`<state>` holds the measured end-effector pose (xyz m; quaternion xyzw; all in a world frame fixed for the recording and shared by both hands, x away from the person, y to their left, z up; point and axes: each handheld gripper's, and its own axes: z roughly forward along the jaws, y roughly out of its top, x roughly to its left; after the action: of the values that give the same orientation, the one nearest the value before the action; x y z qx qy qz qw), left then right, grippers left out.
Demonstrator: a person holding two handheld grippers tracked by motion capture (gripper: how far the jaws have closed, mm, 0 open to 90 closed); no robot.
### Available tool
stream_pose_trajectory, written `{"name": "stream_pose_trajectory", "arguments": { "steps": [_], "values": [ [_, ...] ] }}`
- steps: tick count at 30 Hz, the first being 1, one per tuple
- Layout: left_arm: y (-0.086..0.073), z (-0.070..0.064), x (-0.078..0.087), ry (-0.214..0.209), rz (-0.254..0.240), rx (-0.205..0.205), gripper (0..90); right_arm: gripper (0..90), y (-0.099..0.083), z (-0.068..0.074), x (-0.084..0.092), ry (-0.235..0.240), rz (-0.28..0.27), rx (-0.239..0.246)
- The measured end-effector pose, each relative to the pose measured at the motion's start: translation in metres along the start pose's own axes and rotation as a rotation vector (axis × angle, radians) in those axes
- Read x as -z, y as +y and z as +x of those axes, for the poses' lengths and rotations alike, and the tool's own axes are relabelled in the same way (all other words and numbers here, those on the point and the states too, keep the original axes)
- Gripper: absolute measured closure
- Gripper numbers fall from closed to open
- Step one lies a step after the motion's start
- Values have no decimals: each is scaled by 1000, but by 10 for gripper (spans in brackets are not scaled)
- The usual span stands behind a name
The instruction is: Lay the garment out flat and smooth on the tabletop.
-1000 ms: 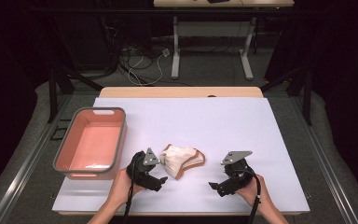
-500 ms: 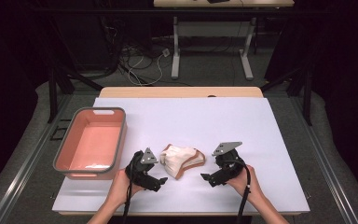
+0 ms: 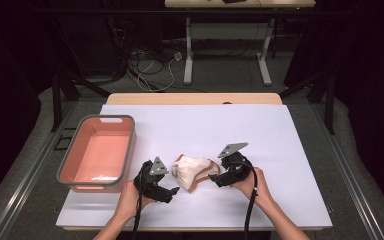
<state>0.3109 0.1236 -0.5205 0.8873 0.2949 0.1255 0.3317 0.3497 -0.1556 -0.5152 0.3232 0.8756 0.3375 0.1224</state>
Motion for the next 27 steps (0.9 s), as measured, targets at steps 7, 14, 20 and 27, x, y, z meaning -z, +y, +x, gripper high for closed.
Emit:
{"name": "stream_pose_trajectory", "arguments": {
  "steps": [7,14,20,27],
  "values": [
    [1,-2,0,23,-20,-2,159,394,10,5,-10,-2,8,19],
    [5,-12,-8,27,-19,-29,206,469,4,9,-20,-46,17,43],
    [8,-24,-20,-6,29,-73,236,480,-5,-4,-22,-56,37,-28],
    [11,-30,-32,12,33,-78,245,596,-13,-8,-30,-67,72,-38]
  ]
}}
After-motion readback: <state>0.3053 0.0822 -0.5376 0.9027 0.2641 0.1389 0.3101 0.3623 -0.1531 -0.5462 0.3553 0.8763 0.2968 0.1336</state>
